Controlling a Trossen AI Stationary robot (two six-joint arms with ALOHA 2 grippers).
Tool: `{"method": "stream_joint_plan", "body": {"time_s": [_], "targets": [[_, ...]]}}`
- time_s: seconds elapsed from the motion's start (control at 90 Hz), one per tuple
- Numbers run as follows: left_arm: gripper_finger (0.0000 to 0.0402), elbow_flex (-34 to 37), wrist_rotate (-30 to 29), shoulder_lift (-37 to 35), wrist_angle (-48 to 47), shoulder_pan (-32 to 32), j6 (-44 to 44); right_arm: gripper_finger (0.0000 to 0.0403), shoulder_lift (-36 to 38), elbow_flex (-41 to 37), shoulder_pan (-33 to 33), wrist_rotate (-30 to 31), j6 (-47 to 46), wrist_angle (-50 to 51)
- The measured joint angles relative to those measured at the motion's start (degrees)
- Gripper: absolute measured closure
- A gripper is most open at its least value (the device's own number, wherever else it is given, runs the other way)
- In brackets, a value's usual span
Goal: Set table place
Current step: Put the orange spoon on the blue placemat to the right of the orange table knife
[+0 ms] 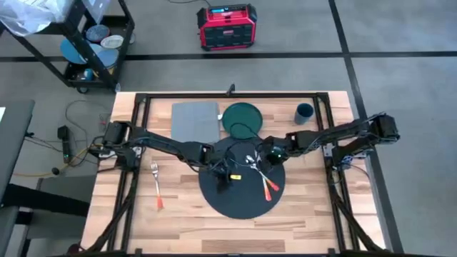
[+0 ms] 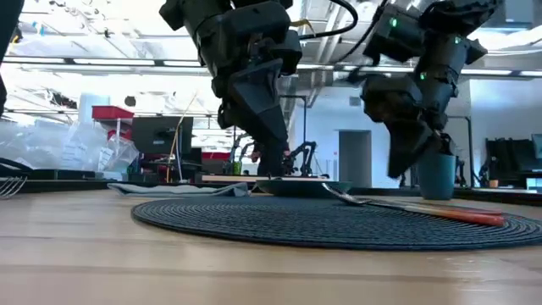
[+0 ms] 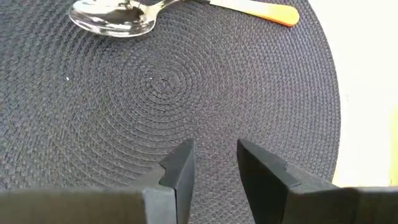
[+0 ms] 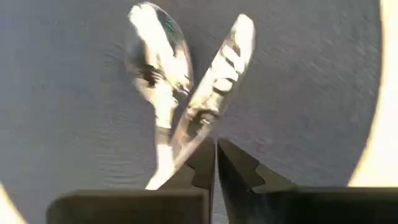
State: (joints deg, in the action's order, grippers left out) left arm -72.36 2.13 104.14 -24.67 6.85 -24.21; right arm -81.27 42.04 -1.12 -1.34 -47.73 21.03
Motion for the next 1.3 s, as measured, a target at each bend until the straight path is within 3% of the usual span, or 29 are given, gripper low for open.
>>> {"method": "stream_joint_plan", "body": {"time_s": [0.167, 0.356, 0.578, 0.756, 0.9, 1.033, 1.178, 1.3], "targets": [[0.0296, 0.00, 0.00, 0.00, -0.02, 0.00, 0.42, 0.0351, 1.15, 0.00, -0.27, -0.31, 0.19, -1.63], [0.0296, -0.01, 0.00, 0.00, -0.19, 0.00, 0.86, 0.0335, 1.15, 0.00, 1.43, -5.03, 3.20, -1.65], [0.0296, -0.02, 0.02, 0.00, -0.26, 0.31, 0.81, 0.0316, -0.55, 0.00, 6.21, -3.54, 2.85, -1.65], [0.0296, 0.00, -0.52, 0.00, -0.71, 0.31, 0.83, 0.0315, -2.61, 0.20, 6.48, -1.98, 3.06, -0.82], [0.0296, -0.01, -0.90, 0.00, -5.95, 0.45, 0.86, 0.0315, -6.77, 6.14, 6.47, -1.68, 7.43, 8.74], [0.0296, 0.00, -1.14, 0.00, -13.16, 1.26, 0.86, 0.0315, -12.07, 13.21, 6.48, 2.52, 14.99, 19.33], [0.0296, -0.02, -2.27, -0.55, -18.56, 2.91, 0.65, 0.0315, -14.46, 15.52, 5.80, 3.02, 16.08, 16.78], [0.0296, 0.00, -6.50, -2.24, -21.26, 4.62, -0.52, 0.0315, -16.39, 16.43, 5.75, 3.01, 16.16, 16.81]]}}
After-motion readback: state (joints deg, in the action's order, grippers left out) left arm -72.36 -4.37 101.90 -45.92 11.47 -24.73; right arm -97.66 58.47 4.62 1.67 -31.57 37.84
